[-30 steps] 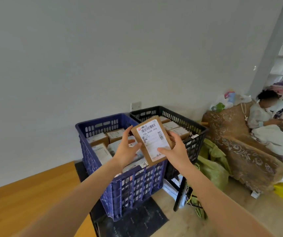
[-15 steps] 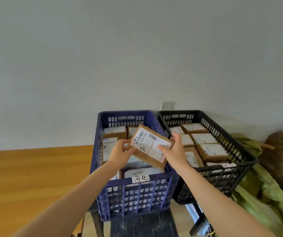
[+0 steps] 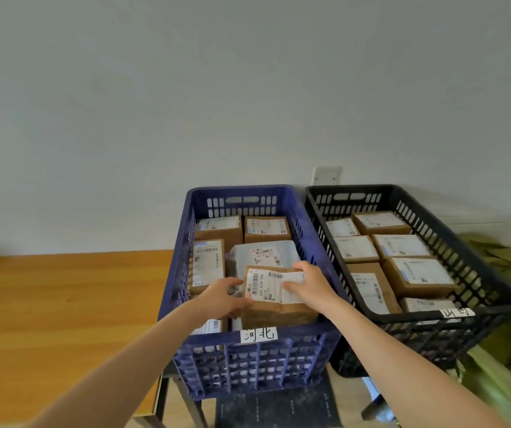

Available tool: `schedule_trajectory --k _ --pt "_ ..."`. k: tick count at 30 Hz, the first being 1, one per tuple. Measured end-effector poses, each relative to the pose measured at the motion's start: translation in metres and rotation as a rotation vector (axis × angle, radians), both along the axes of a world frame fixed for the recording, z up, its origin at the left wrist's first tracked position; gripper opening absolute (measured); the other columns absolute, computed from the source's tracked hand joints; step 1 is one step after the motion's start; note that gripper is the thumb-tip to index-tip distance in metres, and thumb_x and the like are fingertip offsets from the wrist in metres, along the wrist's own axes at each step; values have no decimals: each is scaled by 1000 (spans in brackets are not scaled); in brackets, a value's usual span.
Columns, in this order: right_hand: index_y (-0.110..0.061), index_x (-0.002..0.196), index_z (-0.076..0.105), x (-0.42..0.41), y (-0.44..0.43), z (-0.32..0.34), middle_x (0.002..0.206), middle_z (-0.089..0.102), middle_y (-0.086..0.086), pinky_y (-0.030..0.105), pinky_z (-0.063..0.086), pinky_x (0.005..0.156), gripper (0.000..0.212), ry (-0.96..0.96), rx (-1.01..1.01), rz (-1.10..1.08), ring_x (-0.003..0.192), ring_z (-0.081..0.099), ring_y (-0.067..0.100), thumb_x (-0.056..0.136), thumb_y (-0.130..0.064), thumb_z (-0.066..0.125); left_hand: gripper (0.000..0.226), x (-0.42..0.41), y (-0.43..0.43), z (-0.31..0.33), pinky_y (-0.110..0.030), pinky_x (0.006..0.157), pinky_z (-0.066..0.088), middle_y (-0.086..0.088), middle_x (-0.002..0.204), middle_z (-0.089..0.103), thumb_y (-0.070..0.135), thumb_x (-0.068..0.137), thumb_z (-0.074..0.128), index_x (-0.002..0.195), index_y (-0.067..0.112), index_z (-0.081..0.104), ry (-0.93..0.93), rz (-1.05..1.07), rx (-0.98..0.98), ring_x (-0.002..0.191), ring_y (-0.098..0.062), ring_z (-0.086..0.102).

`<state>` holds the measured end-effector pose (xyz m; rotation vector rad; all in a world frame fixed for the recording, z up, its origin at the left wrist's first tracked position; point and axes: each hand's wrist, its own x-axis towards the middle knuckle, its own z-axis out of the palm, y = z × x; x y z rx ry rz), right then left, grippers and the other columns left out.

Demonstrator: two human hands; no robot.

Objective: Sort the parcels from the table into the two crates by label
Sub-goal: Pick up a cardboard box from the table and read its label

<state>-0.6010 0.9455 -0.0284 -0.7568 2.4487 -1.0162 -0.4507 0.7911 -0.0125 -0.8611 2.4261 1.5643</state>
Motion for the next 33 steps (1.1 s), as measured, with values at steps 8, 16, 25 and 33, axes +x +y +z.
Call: schedule_trajectory --k 8,16,25,33 --pt "-20 131 44 -10 2 -20 134 36 7 33 43 101 61 -108 245 115 119 48 24 80 -36 74 47 -12 1 -29 -14 53 49 8 117 60 17 92 63 135 20 43 -88 -219 36 62 -2 65" --pt "-21 141 34 -14 9 -20 153 12 5 39 20 116 75 -41 335 197 145 12 25 81 -42 73 54 -26 1 -40 -19 58 48 -8 109 69 25 84 73 132 23 46 -140 -273 71 67 -9 61" --pt "-27 152 21 -6 14 -9 159 18 5 48 1 120 80 98 456 384 148 -9 28 87 -45 65 63 -29 0 -52 -21 63 49 -7 112 68 32 80 76 134 24 45 -160 -288 43 72 -10 60" --pt "-24 154 15 0 15 -4 162 3 8 44 1 120 82 125 507 396 149 -7 27 89 -43 63 59 -31 5 -40 -24 73 54 1 119 59 34 84 72 135 28 42 -213 -338 -43 84 -14 62"
